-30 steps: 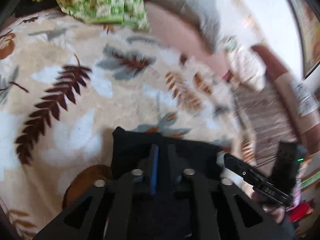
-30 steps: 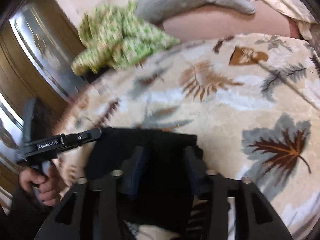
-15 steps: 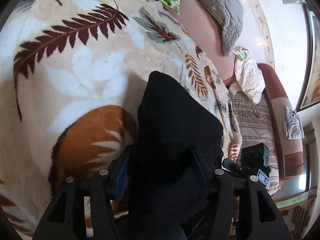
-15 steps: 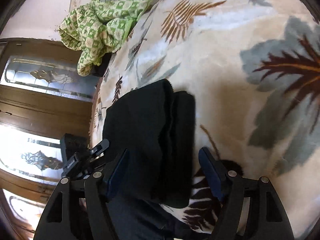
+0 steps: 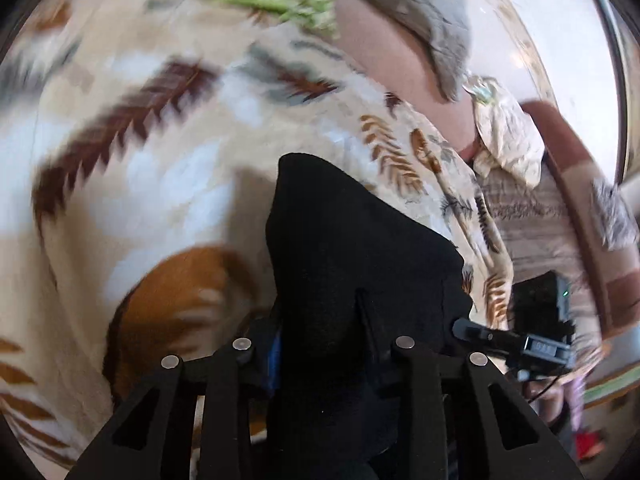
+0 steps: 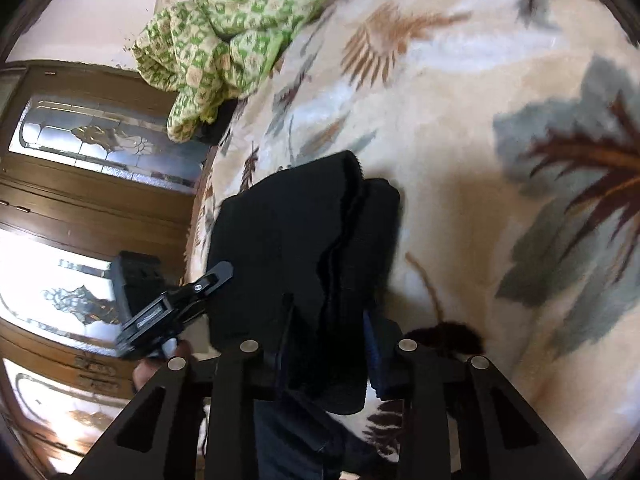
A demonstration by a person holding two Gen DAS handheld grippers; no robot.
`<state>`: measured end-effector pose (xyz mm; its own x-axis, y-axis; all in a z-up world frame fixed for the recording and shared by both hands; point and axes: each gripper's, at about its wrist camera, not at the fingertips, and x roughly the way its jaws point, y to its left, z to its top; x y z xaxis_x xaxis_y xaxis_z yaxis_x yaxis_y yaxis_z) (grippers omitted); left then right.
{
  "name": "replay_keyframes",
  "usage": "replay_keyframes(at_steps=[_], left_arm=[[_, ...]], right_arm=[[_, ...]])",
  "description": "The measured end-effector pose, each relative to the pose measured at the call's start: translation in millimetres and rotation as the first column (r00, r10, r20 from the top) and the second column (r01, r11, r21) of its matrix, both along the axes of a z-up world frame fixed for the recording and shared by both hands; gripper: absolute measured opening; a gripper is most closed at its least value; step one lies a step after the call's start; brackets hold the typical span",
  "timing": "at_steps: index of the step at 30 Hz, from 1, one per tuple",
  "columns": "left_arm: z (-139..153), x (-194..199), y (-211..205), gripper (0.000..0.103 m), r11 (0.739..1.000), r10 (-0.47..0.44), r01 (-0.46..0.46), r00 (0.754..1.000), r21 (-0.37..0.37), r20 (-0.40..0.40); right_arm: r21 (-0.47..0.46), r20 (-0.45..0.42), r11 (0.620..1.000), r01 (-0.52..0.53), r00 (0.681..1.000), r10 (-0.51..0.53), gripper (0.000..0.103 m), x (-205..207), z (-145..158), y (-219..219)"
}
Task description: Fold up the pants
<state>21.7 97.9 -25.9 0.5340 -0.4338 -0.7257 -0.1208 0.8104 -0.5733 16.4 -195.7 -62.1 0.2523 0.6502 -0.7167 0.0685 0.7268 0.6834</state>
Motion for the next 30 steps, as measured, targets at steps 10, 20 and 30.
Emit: replay_keyframes(at_steps=[10,20,30], left_arm=[[15.0,115.0,-65.7,0.03,0.998,-0.056,0.057,0.998,-0.034,0.035],[-22.0,160.1,-91.2,0.046,0.994,-0.074,0.072,0.997,0.085,0.021],[-3.8,50.6,-131.4,0.054,0.949,0.031,-0.077,0.988,0.306,0.153]], right_arm=[[-0.143,0.089,0.986,0.081,0.994,-0.069,0.03,66.8,44.9,-82.0],[-0.294,0.177,0.946,0.139,0.98,-0.089,0.041,58.3,37.4,-91.6],[-0.605,0.42,0.752,0.261,0.907,0.023,0.063,-51.6,77.0,-3.8]])
